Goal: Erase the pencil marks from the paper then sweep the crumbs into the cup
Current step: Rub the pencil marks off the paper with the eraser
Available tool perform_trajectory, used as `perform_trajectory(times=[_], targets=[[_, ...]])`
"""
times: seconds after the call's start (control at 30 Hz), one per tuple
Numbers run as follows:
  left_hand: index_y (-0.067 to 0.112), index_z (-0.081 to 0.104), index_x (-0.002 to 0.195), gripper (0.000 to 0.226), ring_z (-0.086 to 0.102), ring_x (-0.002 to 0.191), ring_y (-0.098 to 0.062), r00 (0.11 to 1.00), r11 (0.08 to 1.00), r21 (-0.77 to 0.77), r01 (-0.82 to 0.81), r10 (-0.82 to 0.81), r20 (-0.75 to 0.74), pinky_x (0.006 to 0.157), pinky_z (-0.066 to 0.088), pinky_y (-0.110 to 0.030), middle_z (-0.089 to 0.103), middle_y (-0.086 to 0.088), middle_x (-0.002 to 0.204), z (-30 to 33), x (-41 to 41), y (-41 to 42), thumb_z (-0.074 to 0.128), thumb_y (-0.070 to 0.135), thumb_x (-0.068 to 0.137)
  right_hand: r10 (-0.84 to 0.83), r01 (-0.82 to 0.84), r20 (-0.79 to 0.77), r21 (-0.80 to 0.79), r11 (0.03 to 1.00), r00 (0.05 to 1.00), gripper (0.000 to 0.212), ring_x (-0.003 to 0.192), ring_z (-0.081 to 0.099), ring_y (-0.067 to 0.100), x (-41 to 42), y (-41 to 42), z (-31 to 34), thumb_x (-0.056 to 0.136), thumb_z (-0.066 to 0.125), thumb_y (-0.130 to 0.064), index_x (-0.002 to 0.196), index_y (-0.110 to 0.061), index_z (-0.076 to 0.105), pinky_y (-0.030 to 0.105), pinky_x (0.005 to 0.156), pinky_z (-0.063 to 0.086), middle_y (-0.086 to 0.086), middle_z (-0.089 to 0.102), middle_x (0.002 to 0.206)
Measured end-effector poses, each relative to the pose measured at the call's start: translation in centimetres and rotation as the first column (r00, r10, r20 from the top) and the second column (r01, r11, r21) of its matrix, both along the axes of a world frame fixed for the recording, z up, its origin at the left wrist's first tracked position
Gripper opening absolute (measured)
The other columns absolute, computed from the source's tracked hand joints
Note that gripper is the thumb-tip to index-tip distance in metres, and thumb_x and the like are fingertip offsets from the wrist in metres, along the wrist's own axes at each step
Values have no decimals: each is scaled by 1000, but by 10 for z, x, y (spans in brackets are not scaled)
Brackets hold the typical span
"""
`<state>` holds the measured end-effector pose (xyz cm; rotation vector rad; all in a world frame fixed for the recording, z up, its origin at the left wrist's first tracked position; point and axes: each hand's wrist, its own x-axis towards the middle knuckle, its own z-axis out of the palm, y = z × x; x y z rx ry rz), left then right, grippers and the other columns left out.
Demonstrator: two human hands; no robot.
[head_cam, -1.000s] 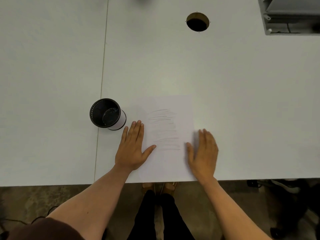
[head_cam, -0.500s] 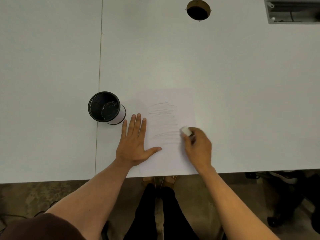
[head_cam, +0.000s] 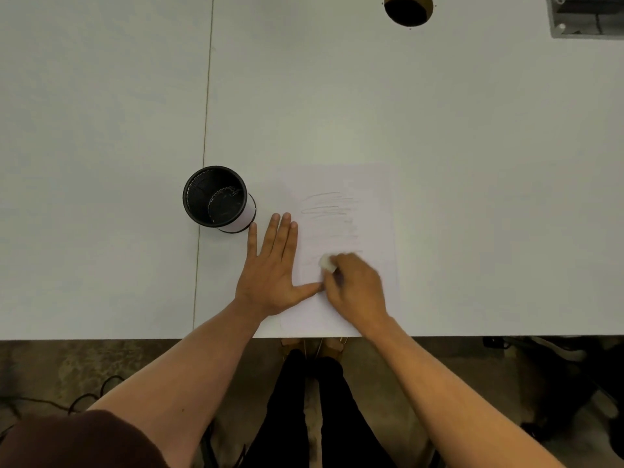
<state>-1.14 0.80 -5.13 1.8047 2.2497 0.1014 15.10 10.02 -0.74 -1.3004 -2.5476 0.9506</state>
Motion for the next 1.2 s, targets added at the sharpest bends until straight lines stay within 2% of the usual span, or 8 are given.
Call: perform_trajectory(times=[0.07,0.27,0.43,0.63,0.8,1.0,1.13,1.2], targets=[[-2,13,159,117,4,157,-33,1000,1000,-2,2,-2,2,123,2,-64,6,-19,169,0,0,0,17,89,86,54,-54,8,3,999,999,24,76,61,18,4,1,-2,87,63,-24,103,-8,67,21,65,37,6,67,89],[-2,9,159,119,1,157,-32,1000,1000,-7,4,-4,-17,123,1,-63,4,-19,169,1,0,0,20,90,85,-196,199,-35,85,976,980,11,61,48,15,-9,56,-1,84,64,-18,80,-8,61,26,56,37,3,59,71],[-2,10,159,116,3,157,-32,1000,1000,0,7,-7,2,123,2,-65,5,-19,169,1,-1,0,16,89,87,117,-117,-3,-42,992,993,17,67,55,17,0,2,5,83,65,-20,93,-6,67,22,60,35,6,64,79],[-2,11,159,119,4,157,-32,1000,1000,15,7,-6,-9,123,2,-63,6,-19,169,2,-1,0,22,90,85,-199,203,-83,34,979,976,7,59,49,13,-16,58,-2,78,67,-11,75,-7,62,21,57,32,2,59,66],[-3,14,158,117,6,157,-33,1000,1000,18,5,-5,0,123,0,-63,8,-20,168,2,0,0,17,89,87,99,-104,-61,-87,991,993,10,64,54,16,-5,13,7,79,67,-12,86,-5,67,24,62,41,7,64,75],[-2,9,159,118,3,157,-31,1000,1000,9,0,0,-14,123,3,-64,4,-18,169,1,0,0,21,89,85,-218,222,-102,30,975,971,5,61,54,18,-19,72,-2,78,67,-13,77,-8,65,25,59,38,3,63,68],[-4,14,158,117,6,157,-32,1000,1000,28,1,-1,-4,123,2,-64,8,-20,168,2,0,0,17,89,86,43,-49,-68,-83,995,997,5,62,51,13,-11,14,6,81,65,-11,83,-7,66,21,60,34,5,62,72],[-4,14,158,117,5,157,-32,1000,1000,27,-1,1,-7,123,3,-64,8,-20,168,2,1,0,18,89,86,83,-89,-71,-85,992,994,8,63,53,15,-10,21,6,79,67,-11,85,-6,68,21,61,34,6,64,73]])
